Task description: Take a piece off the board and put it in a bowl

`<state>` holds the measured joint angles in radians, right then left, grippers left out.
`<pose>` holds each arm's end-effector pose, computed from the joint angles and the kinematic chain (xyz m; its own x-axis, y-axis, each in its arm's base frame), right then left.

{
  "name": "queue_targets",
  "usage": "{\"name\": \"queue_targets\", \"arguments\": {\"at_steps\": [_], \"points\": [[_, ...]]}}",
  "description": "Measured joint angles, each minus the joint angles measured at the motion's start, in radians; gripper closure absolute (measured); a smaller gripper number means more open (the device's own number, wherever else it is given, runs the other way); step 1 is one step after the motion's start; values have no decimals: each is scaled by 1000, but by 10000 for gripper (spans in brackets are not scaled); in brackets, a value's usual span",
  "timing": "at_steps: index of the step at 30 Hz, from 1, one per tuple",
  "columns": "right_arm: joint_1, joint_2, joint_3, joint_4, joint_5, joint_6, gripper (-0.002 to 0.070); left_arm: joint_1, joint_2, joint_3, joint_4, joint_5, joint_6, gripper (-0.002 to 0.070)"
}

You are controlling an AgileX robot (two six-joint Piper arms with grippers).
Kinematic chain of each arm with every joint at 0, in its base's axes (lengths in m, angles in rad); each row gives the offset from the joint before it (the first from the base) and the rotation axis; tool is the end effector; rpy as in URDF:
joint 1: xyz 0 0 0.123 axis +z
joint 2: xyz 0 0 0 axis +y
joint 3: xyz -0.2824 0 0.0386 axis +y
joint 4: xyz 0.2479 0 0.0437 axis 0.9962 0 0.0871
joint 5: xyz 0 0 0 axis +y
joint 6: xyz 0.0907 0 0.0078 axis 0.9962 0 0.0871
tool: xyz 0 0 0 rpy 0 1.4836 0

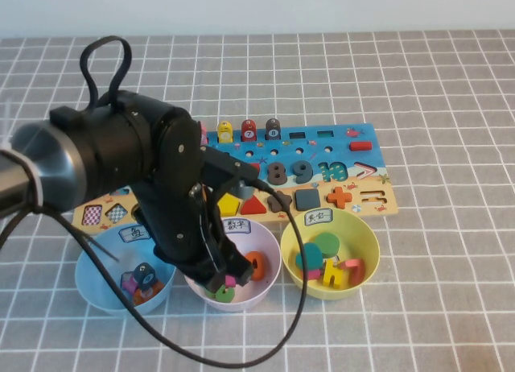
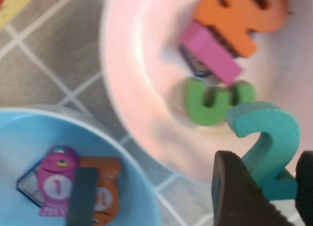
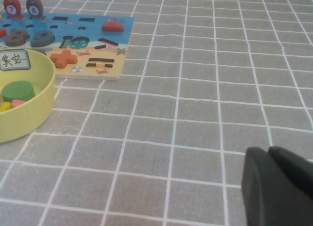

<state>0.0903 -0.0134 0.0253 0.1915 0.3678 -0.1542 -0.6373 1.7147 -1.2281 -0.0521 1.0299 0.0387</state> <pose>0.0518 0.0110 0.1728 -0.2851 -0.0010 -0.9585 -0.1483 0.9880 0.0431 0.2636 -0.2002 0.2296 -0.7884 0.5985 -0.1421 0.6089 0.7921 -0.0425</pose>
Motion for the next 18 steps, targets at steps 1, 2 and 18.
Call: {"name": "queue_targets", "arguments": {"at_steps": [1,2,18], "points": [[0,0,0,0,0,0,694,9,6,0,-2,-7,-2,454],[0,0,0,0,0,0,694,14,8,0,-2,-12,-2,454],[0,0,0,0,0,0,694,18,67,0,-19,-73,-2,454]]}}
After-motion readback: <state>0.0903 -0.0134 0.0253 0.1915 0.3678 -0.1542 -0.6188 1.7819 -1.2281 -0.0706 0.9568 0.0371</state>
